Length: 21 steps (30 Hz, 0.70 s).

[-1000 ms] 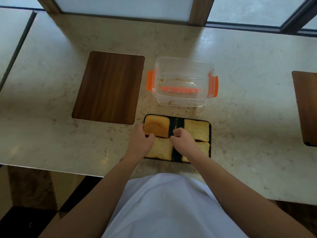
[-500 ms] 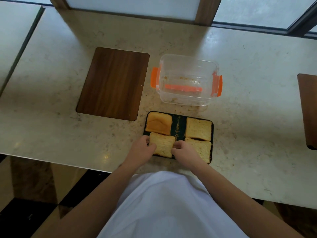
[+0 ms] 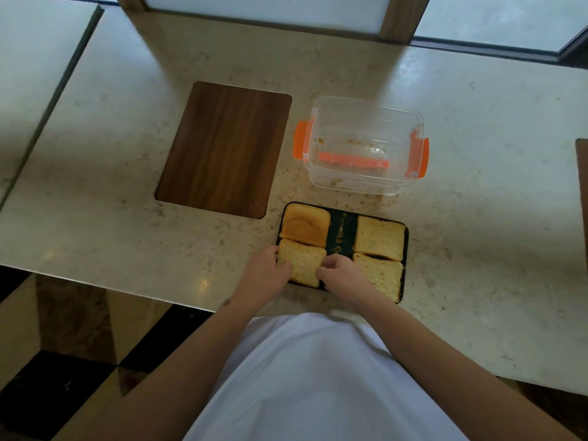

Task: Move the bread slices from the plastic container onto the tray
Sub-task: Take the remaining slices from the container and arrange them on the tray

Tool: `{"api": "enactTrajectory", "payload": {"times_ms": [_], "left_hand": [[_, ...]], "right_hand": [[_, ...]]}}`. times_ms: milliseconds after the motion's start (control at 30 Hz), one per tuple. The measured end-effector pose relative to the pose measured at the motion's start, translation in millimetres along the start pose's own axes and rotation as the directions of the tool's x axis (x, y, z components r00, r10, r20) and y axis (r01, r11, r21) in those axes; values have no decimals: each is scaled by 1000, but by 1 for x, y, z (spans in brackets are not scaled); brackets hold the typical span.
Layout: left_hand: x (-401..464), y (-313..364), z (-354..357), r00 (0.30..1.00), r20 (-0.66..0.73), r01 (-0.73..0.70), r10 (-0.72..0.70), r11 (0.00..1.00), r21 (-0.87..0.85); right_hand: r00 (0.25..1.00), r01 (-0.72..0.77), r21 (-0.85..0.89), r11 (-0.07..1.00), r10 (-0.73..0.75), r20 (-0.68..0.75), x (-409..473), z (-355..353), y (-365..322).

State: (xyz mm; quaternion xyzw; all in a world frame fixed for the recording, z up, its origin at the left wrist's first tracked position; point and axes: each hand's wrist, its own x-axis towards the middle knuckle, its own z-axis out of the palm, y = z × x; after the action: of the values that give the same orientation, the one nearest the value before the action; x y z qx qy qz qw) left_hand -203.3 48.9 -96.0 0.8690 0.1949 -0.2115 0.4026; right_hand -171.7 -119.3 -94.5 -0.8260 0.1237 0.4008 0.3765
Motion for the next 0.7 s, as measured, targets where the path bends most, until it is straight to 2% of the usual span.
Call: {"api": "enactTrajectory", "payload": {"times_ms": [167,333,367,433,467,533,600,700], "left_hand": [[2,1,-2,999,-50,0,3,998,62],[4,5,-4,1000,-1,-10,11,988,151],[3,8,-4,997,-15,-64,69,973,220],[1,17,1,945,-42,-276,324,861,427],[0,24,6,894,-30,-383,448,796,469],[-1,40,19,824,8,-518,566,749,413],[6,56,34,842,29,-525,539,804,280],[28,77,49,939,153,-325,308,940,105]], "right_hand": [[1000,-6,13,1000,6,16,2,1,-4],[999,-5,91,996,1,35,1,-9,6],[1000,-10,126,992,7,24,1,-15,10],[1000,-11,190,982,17,-25,0,-32,21],[998,-3,197,980,17,-68,0,-43,26],[985,26,169,985,3,-171,-1,-65,36],[965,25,133,991,11,-262,0,-84,42],[939,18,108,994,20,-342,3,-103,48]]}}
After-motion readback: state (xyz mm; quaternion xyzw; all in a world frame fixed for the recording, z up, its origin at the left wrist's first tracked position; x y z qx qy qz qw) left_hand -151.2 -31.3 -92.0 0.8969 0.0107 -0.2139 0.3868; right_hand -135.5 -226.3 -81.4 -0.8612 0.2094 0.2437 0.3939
